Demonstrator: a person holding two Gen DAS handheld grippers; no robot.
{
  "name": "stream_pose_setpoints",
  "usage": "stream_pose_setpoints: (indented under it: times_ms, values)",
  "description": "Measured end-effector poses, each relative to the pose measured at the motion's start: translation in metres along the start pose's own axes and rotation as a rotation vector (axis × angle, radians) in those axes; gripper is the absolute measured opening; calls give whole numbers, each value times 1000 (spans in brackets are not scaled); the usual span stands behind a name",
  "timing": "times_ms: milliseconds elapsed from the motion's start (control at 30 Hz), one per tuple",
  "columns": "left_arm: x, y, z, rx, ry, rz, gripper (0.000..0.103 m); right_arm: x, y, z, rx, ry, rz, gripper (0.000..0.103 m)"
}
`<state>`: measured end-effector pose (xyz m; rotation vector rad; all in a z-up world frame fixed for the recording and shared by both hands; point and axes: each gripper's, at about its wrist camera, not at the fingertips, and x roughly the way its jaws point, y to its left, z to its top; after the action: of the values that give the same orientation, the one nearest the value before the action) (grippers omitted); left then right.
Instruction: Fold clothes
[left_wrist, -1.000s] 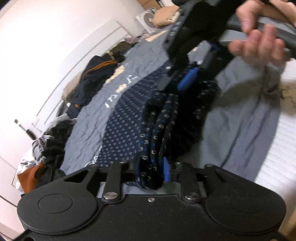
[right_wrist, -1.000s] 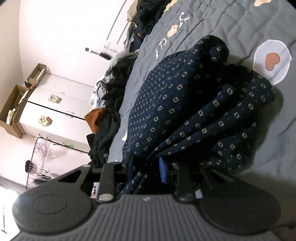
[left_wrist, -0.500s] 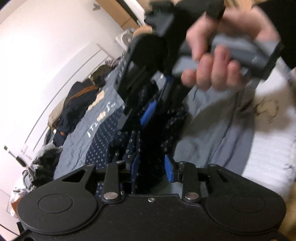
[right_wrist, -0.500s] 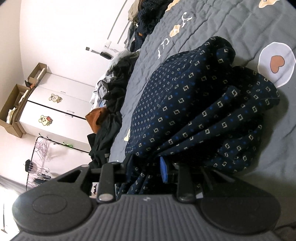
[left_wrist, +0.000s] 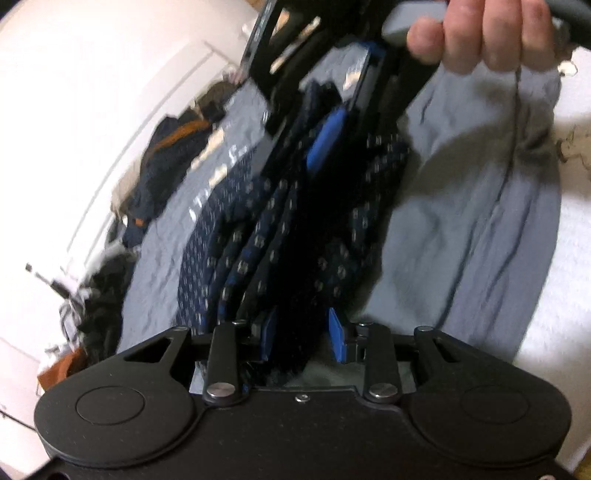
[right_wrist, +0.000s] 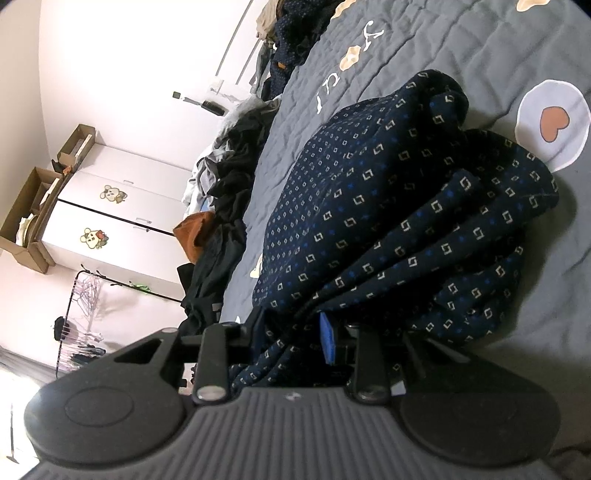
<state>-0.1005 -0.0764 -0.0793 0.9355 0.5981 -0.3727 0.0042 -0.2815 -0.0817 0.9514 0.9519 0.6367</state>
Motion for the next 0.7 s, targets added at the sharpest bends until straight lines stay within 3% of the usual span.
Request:
stream_pose_setpoints:
  times_ms: [167,267,367,467,567,633,700]
  values:
    - [6,-2,-9,38,78,3,30,0,-1,0,1,3,1,31]
    - [6,0,-14,36,113,-29,8,-1,-2,-1,3,0,-2,31]
    - [1,1,-24,64,144,-34,0,-2,-4,-1,11,-4,-7,31]
    - [-2,2,-37,101,192,0,0,-4,-6,1,19,-16,-14,31]
    - [-19,14,-39,31,130,-31,1,-4,-7,1,28,-15,-16,31]
    - [-26,8,-32,37,74,-37,3,-3,-5,1,20,-17,-19,31]
    - [-32,1,-24,48,17,-42,18,-2,-4,1,22,-17,-19,31]
